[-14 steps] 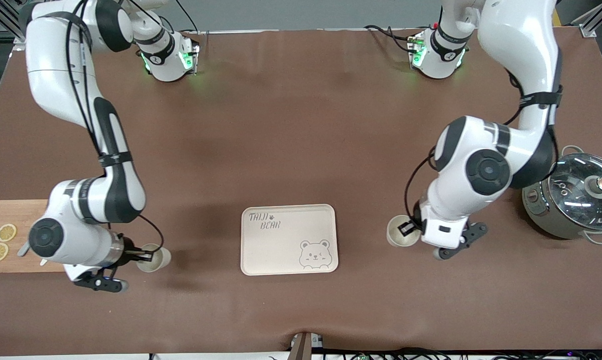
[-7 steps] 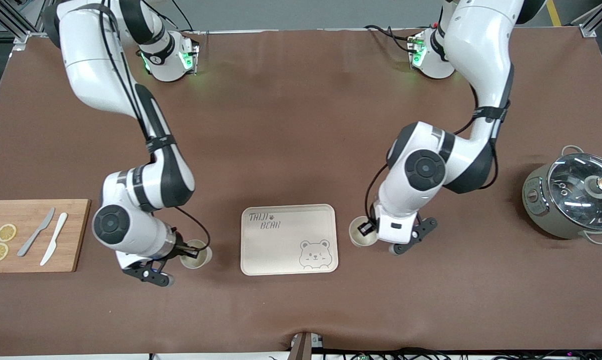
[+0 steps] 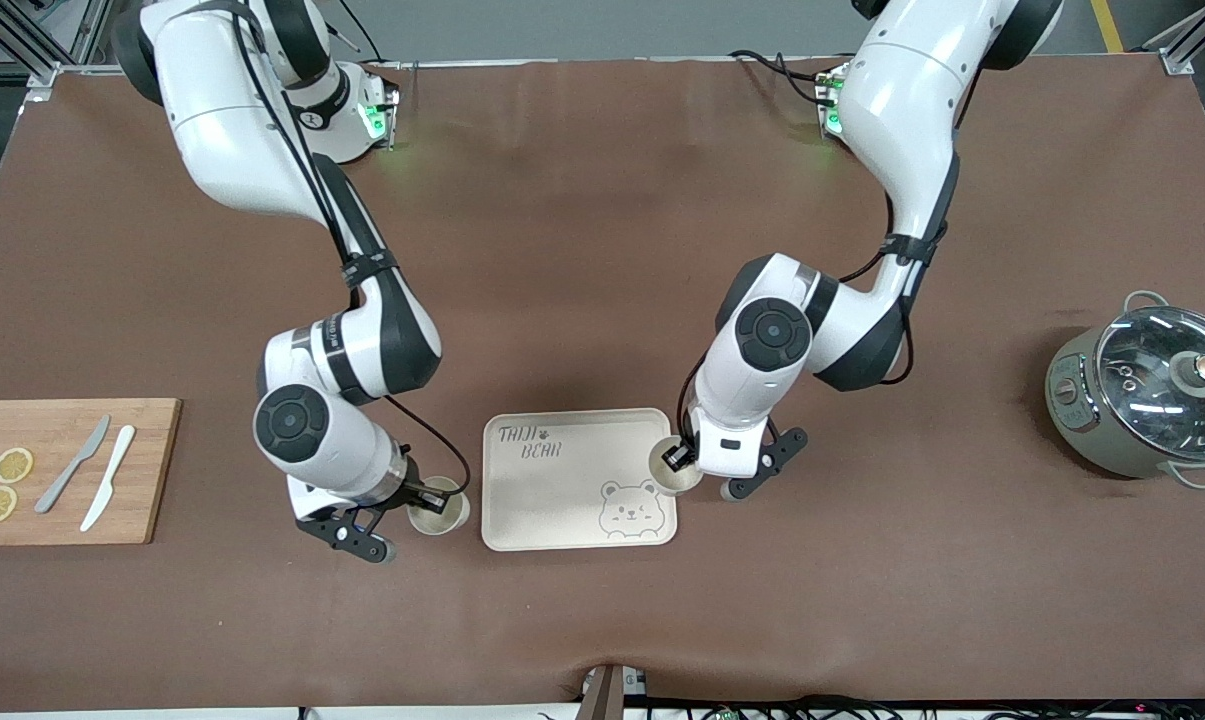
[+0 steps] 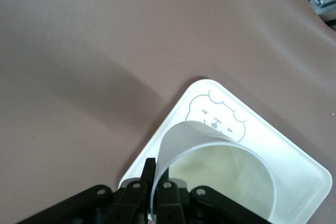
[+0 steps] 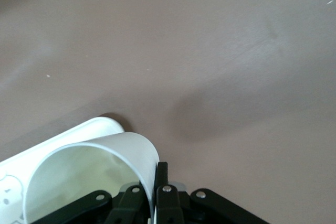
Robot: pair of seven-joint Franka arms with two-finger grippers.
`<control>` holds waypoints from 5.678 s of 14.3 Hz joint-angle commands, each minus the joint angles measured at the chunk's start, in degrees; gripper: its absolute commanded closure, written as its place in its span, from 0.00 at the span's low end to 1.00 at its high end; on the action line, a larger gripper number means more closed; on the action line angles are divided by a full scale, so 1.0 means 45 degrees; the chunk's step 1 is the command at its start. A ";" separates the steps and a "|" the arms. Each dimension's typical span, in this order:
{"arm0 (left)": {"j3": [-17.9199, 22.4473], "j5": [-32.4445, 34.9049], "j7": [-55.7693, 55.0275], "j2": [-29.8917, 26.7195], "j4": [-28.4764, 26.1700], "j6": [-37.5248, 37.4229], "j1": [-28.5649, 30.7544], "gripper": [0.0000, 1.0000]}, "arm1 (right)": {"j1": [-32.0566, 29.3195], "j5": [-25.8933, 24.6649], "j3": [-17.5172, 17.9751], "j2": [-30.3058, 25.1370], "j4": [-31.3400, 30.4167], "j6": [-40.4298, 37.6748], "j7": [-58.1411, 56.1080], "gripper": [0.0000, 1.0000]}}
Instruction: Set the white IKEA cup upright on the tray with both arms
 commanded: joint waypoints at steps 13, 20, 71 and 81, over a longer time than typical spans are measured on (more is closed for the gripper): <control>0.0221 -0.0313 -0.0254 0.1464 0.0285 0.0554 -0.1145 1.00 | 0.1804 0.0032 -0.0102 0.1140 -0.0245 0.1892 0.2126 1.00; 0.0241 -0.0313 -0.0195 0.1464 0.0265 0.0554 -0.1047 0.73 | 0.1844 0.0012 -0.0121 0.1473 -0.0265 0.2576 0.2126 1.00; 0.0358 0.0137 1.2987 -0.8201 -0.1939 -0.8001 0.5867 0.00 | -0.4816 -0.1316 -0.0239 -1.0675 -0.7023 -0.4747 -0.9085 0.00; 0.0339 0.0000 1.3905 -0.9745 -0.3111 -0.8665 0.6199 0.00 | -0.4757 -0.1297 -0.0219 -1.0500 -0.6886 -0.4786 -0.9046 0.00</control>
